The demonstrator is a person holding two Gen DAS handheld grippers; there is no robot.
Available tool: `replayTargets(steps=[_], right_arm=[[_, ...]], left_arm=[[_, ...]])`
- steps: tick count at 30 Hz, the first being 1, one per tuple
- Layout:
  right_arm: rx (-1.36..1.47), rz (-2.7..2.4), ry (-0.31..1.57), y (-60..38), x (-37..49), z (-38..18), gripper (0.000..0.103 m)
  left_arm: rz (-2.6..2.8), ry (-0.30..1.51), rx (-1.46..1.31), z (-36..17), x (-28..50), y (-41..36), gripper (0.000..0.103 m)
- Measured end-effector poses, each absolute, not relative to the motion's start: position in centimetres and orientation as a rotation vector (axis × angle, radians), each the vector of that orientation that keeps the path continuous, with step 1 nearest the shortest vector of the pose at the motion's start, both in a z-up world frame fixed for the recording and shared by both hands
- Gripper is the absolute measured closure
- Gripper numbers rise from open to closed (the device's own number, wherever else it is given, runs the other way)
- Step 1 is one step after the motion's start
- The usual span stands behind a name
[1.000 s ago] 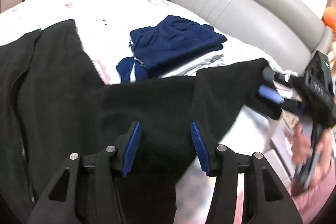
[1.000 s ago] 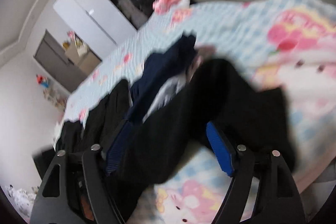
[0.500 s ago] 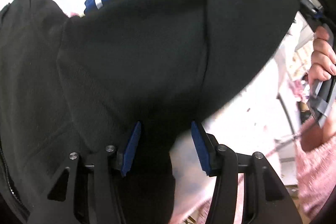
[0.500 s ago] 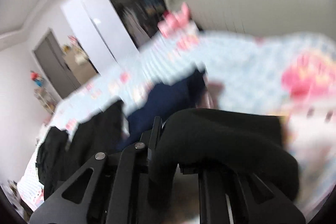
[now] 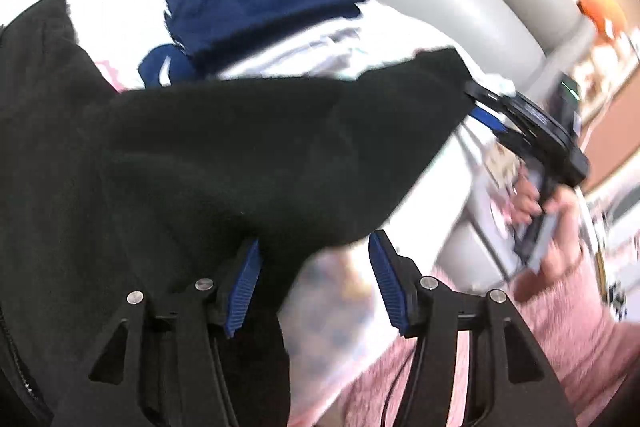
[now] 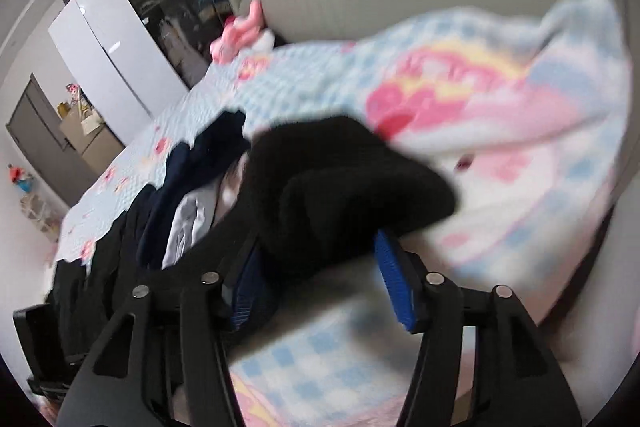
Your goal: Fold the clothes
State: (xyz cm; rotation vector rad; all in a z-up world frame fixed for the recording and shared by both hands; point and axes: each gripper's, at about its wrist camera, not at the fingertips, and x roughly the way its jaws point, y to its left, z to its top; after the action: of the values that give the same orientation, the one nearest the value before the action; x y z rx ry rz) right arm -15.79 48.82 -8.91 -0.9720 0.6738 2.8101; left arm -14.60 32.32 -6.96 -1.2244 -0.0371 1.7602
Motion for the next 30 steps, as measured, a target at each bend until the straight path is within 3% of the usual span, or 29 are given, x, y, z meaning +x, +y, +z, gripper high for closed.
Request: replayTargets(steps=[2,5,6,8,11,13,15,17,19,21,23,25,27,30], right_arm=[[-0.911,2.831,0.654,48.7,-16.0,-7.6,0.027],[-0.979,2.828,0.753,48.8,-19.4,-8.6,0.019],[-1.012,2.824,0.795,48.8,-20.8,-9.2,0.023],[-1.053,2.83,0.816,48.4,-22.4,-9.5,0.07],[-0.841,3.021,0.745,47.1,-21.6,-6.2,0.085],[-0.549,3.175,0.678,46.9,-18.8,-2.4,0.088],[-0.463,3.168,0.651,47.8,-17.5,-1.2,0.088],[-0.598,2.988,0.591,49.9,-18.1,-2.7,0.088],[-0.917,2.731,0.556,52.2,-19.7,-6.2,0.083],[-0.976,2.747,0.654,52.5,-19.0,-7.3,0.08],[-0.955,2.833,0.76,51.9,-17.7,-7.5,0.043],[-0.979,2.897,0.815,50.7,-18.2,-7.3,0.027],[-1.007,2.936,0.864,49.5,-19.0,-7.1,0.026],[-1.053,2.828,0.785,48.4,-22.1,-7.8,0.01]], left_arm=[[1.749,-0.125,-1.201,-6.8,-15.5,31.9,0.048],[1.714,-0.202,-1.126,-5.0,-15.3,32.8,0.048],[1.693,-0.203,-1.109,-4.5,-15.1,33.3,0.048],[1.693,-0.139,-1.112,-4.2,-14.8,32.7,0.046],[1.734,-0.005,-1.144,-4.6,-13.9,31.6,0.046],[1.71,-0.029,-1.152,-5.1,-14.1,30.9,0.046],[1.679,-0.123,-1.156,-5.6,-15.2,31.3,0.046],[1.649,-0.234,-1.14,-6.9,-15.7,31.8,0.046],[1.684,-0.254,-1.149,-7.1,-15.4,30.9,0.046],[1.72,-0.274,-1.158,-7.2,-15.2,30.1,0.046],[1.783,-0.265,-1.177,-7.8,-15.8,30.1,0.046],[1.788,-0.286,-1.201,-8.3,-16.3,30.3,0.046],[1.798,-0.291,-1.201,-8.3,-16.5,30.7,0.046],[1.829,-0.262,-1.187,-8.2,-16.4,30.7,0.046]])
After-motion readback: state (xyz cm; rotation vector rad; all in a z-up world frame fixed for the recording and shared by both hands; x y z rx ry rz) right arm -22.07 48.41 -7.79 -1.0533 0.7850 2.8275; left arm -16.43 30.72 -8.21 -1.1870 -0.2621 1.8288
